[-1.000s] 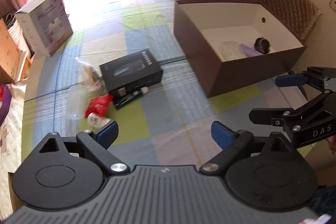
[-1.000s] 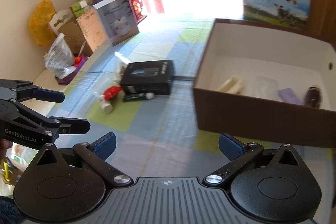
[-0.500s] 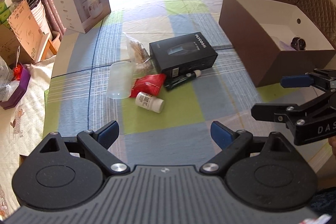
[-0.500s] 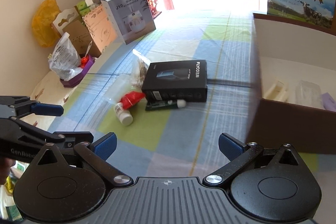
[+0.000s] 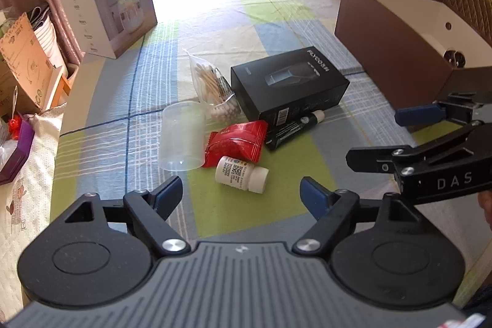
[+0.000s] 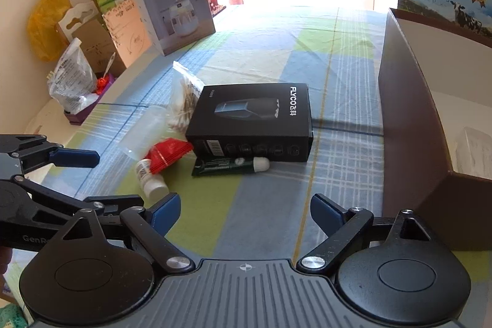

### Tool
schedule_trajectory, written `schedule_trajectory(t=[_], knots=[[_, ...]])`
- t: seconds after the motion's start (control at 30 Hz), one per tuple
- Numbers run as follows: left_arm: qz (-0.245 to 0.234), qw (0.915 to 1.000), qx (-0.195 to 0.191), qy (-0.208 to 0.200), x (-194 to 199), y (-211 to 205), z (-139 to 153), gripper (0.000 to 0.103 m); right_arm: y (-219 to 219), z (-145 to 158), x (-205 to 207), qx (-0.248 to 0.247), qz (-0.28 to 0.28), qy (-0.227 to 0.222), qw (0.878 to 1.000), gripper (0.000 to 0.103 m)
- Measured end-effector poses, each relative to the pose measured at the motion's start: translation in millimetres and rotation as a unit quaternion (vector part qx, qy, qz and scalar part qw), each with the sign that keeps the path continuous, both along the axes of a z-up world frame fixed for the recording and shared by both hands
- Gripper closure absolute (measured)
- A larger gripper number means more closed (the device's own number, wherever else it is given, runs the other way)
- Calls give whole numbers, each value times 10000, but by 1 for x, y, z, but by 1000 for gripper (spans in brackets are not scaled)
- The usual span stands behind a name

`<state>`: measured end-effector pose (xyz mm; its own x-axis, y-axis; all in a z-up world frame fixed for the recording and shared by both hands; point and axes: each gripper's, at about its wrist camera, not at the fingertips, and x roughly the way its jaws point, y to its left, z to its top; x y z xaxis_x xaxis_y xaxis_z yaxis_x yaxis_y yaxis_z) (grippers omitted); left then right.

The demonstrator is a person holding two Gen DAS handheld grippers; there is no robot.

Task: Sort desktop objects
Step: 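Move both tools away from the box toward the remaining items on the bed, then grasp the white pill bottle with the left tool while the right tool grasps the green tube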

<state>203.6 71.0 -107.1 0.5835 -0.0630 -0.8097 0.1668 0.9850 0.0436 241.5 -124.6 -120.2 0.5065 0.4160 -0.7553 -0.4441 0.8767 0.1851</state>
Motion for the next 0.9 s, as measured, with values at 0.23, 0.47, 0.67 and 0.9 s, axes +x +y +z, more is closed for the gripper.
schedule_trajectory(t=[0.23,0.47,0.67,0.9], knots=[[-329,9993,54,180,21,2,-26,31,-4,-8,9,-45,-189,168,9997,13],[-540,9980,80,312,36,1,-40,34,-6,-14,14,-68,-299,270,9992,13],[-648,9973,31,357,38,0,-47,61,0,-17,18,-95,-246,228,9994,13],[-358,9985,-37,424,22,26,-46,61,26,-29,22,-265,0,71,9996,13]])
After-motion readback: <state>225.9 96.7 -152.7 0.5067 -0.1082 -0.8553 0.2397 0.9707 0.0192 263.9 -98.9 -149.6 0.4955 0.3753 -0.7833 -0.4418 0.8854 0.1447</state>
